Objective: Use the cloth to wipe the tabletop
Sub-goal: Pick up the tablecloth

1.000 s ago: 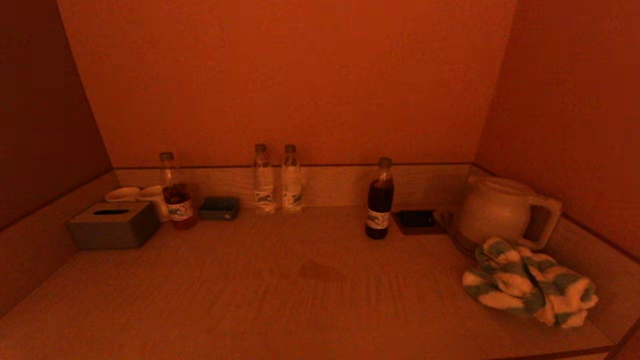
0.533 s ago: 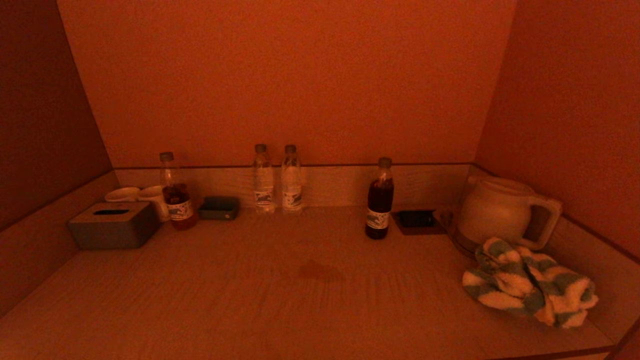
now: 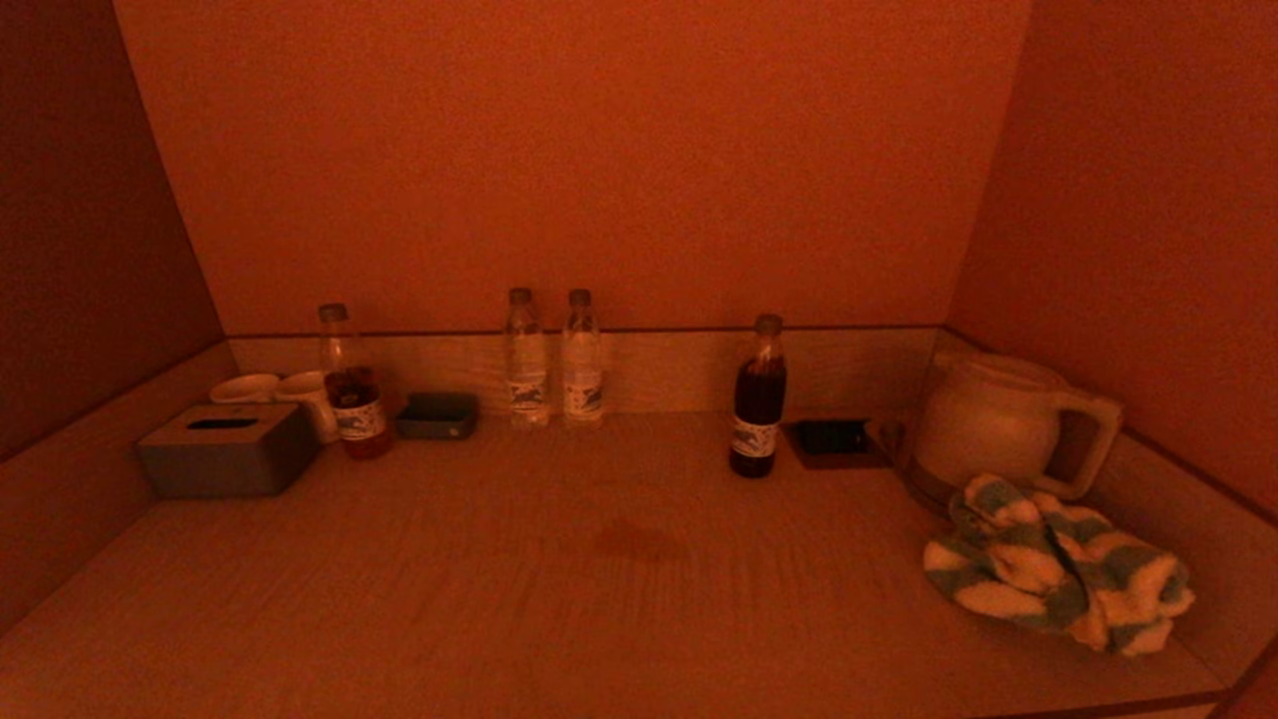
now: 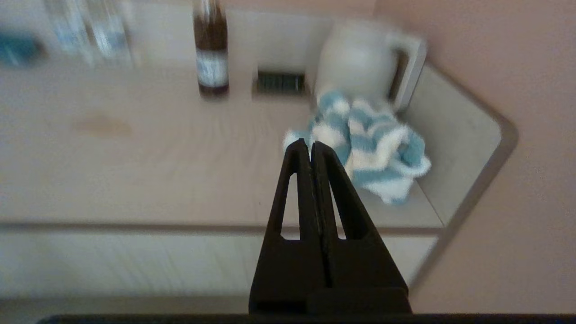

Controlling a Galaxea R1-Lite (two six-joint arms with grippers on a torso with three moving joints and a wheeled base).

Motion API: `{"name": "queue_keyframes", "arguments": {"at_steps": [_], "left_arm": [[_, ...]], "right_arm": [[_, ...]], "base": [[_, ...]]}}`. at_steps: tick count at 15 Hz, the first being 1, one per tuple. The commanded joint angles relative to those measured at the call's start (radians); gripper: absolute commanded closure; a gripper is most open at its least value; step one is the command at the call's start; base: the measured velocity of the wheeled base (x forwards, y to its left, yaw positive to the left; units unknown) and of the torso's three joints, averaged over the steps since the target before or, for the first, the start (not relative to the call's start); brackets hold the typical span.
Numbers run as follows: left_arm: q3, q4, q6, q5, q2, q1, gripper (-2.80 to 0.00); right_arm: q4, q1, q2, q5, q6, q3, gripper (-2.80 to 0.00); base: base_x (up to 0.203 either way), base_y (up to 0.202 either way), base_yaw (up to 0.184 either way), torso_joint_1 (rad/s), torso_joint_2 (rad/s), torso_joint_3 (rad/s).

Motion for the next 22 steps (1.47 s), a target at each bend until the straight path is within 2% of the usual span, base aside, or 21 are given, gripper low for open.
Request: {"name": "queue_keyframes", "arguments": {"at_steps": [1,5,8,11,13,16,20,22], "left_arm": [[0.000,0.000,0.000,0.000,0.000,0.000,0.00],[0.000,0.000,0.000,0.000,0.000,0.001,0.00],[0.000,0.000,0.000,0.000,0.000,0.001,0.00],[0.000,0.000,0.000,0.000,0.000,0.001,0.00],[0.000,0.000,0.000,0.000,0.000,0.001,0.00],[0.000,0.000,0.000,0.000,0.000,0.001,0.00],[0.000,0.000,0.000,0.000,0.000,0.001,0.00],[0.000,0.000,0.000,0.000,0.000,0.001,0.00]], "right_arm": [[0.045,-0.001,0.192,-0.002,-0.029,-0.057,0.00],[-0.008,-0.005,0.545,-0.046,-0.027,-0.154,0.00],[-0.108,-0.006,0.817,-0.128,0.043,-0.209,0.00],[-0.272,-0.002,1.081,-0.216,0.156,-0.245,0.00],[-0.367,0.000,1.150,-0.262,0.223,-0.271,0.00],[-0.382,-0.001,1.238,-0.279,0.243,-0.367,0.00],[-0.366,-0.007,1.269,-0.290,0.225,-0.477,0.00],[-0.280,-0.014,1.249,-0.298,0.167,-0.554,0.00]], "base": [[0.000,0.000,0.000,0.000,0.00,0.000],[0.000,0.000,0.000,0.000,0.00,0.000],[0.000,0.000,0.000,0.000,0.00,0.000],[0.000,0.000,0.000,0.000,0.00,0.000],[0.000,0.000,0.000,0.000,0.00,0.000],[0.000,0.000,0.000,0.000,0.00,0.000],[0.000,0.000,0.000,0.000,0.00,0.000],[0.000,0.000,0.000,0.000,0.00,0.000]]}}
